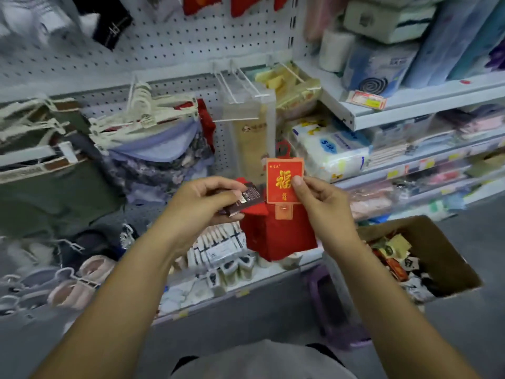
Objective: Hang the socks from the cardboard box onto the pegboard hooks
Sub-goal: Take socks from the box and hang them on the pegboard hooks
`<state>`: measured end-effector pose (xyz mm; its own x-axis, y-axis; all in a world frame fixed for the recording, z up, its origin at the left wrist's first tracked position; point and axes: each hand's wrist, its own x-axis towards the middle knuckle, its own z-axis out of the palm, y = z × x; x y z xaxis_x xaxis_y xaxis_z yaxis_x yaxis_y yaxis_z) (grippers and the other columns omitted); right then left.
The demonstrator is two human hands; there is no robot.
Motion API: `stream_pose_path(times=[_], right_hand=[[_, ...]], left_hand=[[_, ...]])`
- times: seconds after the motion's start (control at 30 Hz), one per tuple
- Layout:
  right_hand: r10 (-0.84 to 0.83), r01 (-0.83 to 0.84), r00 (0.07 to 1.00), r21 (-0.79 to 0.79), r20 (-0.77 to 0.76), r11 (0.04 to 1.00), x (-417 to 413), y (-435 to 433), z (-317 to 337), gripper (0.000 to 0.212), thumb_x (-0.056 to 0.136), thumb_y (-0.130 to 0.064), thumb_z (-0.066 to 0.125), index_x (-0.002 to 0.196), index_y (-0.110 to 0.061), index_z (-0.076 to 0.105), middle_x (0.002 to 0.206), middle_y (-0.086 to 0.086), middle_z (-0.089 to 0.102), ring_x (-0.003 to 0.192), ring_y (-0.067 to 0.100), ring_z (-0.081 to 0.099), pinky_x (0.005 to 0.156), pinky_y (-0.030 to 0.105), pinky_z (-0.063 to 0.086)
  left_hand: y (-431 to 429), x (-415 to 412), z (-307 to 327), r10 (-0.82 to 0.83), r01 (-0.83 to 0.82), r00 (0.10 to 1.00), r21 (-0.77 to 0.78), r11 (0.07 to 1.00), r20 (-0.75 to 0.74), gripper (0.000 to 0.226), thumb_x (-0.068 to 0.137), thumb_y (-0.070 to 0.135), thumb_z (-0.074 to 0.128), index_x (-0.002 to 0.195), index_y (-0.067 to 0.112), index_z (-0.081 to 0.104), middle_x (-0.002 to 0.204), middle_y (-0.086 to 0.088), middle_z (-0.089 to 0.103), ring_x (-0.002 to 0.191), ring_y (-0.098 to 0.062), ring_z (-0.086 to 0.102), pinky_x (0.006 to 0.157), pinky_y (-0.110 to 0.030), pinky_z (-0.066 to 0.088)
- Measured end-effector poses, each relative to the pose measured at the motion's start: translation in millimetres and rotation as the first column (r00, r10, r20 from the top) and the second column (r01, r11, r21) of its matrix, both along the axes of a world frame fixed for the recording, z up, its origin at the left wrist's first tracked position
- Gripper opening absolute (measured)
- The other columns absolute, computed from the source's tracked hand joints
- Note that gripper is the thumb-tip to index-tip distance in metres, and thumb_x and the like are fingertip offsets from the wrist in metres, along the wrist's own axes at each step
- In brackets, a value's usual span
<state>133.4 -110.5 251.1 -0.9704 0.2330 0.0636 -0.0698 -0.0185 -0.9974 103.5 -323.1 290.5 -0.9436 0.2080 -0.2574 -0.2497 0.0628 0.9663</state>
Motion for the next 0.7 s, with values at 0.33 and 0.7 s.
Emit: stream_pose_path(times=[0.33, 0.7], right_hand=[[-0.015, 0.012, 0.997, -0.037, -0.081, 0.999, -25, -91, 43, 0.018, 0.099, -0.025, 0.061, 0.092, -0.023, 0.077, 0.091, 0.003, 0.079, 0.084, 0.015, 0.075, 0.077, 0.027, 0.061], [-0.042, 0.038, 0.988, -0.025, -0.147, 0.999, -52, -126, 88, 0.021, 0.098, -0.030, 0.063, 0.103, -0.014, 0.076, 0.094, 0.005, 0.079, 0.086, 0.019, 0.076, 0.073, 0.028, 0.061]], left_hand=[[-113, -17, 43, -0.281, 0.268, 0.946, -0.098, 0.958, -0.159, 0.052, 0.070, 0.004, 0.080, 0.120, 0.016, 0.069, 0.115, -0.005, 0.077, 0.107, -0.018, 0.073, 0.093, -0.028, 0.058], [-123, -71, 78, 0.053, -0.112, 0.830, -0.072, 0.991, -0.555, 0.012, 0.084, 0.030, 0.080, 0.097, 0.031, 0.079, 0.108, -0.007, 0.074, 0.103, -0.019, 0.071, 0.091, -0.033, 0.057]])
